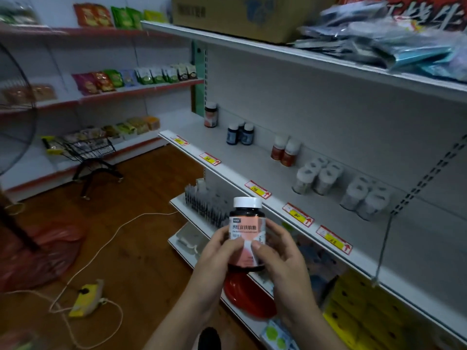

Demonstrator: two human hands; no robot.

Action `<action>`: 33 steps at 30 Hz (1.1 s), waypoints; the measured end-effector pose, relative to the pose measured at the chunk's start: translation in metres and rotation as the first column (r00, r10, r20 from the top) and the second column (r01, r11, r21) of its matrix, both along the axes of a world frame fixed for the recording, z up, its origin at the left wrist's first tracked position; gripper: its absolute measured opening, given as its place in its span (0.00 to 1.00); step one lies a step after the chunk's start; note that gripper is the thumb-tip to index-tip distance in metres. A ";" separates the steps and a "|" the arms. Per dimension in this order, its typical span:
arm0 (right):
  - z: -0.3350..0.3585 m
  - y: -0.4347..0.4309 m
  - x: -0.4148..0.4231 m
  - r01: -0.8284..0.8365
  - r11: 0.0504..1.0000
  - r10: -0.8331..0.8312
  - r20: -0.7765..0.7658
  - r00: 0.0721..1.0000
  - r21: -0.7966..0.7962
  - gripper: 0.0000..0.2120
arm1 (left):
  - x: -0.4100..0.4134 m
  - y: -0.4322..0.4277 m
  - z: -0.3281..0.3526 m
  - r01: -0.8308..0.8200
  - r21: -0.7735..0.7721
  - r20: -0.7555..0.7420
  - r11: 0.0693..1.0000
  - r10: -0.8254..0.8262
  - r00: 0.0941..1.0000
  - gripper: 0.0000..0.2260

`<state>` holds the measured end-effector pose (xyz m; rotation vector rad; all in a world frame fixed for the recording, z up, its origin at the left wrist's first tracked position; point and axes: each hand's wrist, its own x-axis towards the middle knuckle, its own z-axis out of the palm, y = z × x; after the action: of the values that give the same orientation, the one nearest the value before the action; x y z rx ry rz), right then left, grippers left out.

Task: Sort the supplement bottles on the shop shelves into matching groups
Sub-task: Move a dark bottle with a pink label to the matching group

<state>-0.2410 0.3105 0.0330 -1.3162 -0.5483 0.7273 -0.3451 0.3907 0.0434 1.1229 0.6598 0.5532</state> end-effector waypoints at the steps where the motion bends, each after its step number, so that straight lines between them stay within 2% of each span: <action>1: -0.003 0.016 0.007 0.003 1.000 -0.003 -0.024 1.000 0.011 0.22 | 0.006 0.015 -0.002 0.002 0.010 -0.010 1.000 -0.002 1.000 0.10; 3: -0.008 0.051 0.019 0.005 1.000 -0.004 -0.064 0.998 0.018 0.23 | 0.018 0.048 -0.006 -0.003 0.019 -0.036 1.000 0.003 0.999 0.10; 7: -0.018 0.130 0.049 -0.010 0.999 0.017 -0.176 0.984 0.041 0.18 | 0.042 0.127 -0.012 -0.050 -0.012 -0.080 0.999 0.049 0.996 0.12; 9: -0.020 0.168 0.059 -0.037 0.999 0.043 -0.221 0.974 0.032 0.19 | 0.050 0.166 -0.011 -0.099 -0.031 -0.100 0.995 0.096 0.990 0.12; 16: -0.018 0.286 0.082 -0.113 0.994 0.112 -0.172 0.979 0.005 0.19 | 0.072 0.278 -0.016 -0.158 0.048 -0.120 0.986 0.163 0.979 0.10; 21: -0.021 0.359 0.107 -0.056 0.998 0.054 -0.070 0.996 -0.036 0.24 | 0.097 0.356 -0.025 -0.110 0.173 -0.202 0.979 0.145 0.969 0.14; 24: -0.029 0.406 0.122 0.036 0.996 -0.032 0.057 0.998 -0.083 0.24 | 0.117 0.404 -0.029 -0.022 0.234 -0.224 0.972 0.076 0.972 0.14; 27: -0.035 0.458 0.140 0.177 0.976 -0.147 0.219 0.965 -0.126 0.21 | 0.143 0.463 -0.029 0.056 0.343 -0.220 0.937 0.022 0.975 0.10; 33: -0.040 0.553 0.179 0.370 0.905 -0.293 0.322 0.900 -0.210 0.20 | 0.207 0.577 -0.049 0.147 0.363 -0.314 0.920 -0.028 0.949 0.11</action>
<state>-0.0621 0.8633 -0.0067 -1.7334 -0.4419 0.3321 -0.1379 0.9677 -0.0055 1.6224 0.7809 0.4439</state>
